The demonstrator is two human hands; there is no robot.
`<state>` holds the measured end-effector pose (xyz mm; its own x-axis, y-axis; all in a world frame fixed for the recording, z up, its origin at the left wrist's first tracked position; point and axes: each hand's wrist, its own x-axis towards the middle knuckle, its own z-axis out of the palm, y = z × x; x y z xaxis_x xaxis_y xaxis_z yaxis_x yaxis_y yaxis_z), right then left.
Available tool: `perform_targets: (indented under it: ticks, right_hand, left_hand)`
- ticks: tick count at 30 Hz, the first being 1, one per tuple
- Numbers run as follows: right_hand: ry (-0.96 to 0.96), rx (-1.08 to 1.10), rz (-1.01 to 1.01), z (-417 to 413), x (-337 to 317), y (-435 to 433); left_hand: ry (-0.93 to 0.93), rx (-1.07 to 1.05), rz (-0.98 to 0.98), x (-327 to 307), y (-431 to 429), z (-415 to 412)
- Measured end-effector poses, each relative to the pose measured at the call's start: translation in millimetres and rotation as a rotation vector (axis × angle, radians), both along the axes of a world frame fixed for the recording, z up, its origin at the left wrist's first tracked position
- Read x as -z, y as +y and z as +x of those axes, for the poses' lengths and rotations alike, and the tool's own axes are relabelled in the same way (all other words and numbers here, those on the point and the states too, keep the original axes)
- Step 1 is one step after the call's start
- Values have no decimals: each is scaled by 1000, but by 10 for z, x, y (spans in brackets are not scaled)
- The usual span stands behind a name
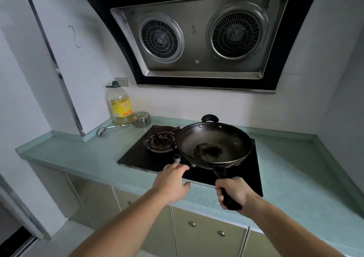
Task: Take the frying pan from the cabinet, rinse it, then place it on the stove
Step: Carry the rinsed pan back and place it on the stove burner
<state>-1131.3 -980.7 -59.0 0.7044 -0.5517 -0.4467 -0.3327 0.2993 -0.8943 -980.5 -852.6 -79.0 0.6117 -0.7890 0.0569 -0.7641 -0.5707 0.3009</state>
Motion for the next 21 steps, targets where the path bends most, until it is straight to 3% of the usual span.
perform_targets:
  ticks: [7, 12, 21]
  right_hand:
    - [-22, 12, 37, 968, -62, 170]
    - [-17, 36, 59, 1754, -31, 455]
    - [-11, 1, 130, 2784, 65, 679]
  left_hand:
    - [-36, 22, -45, -110, 154, 1042]
    - [52, -27, -142, -170, 387, 1936]
    - [73, -64, -136, -68, 632, 2876]
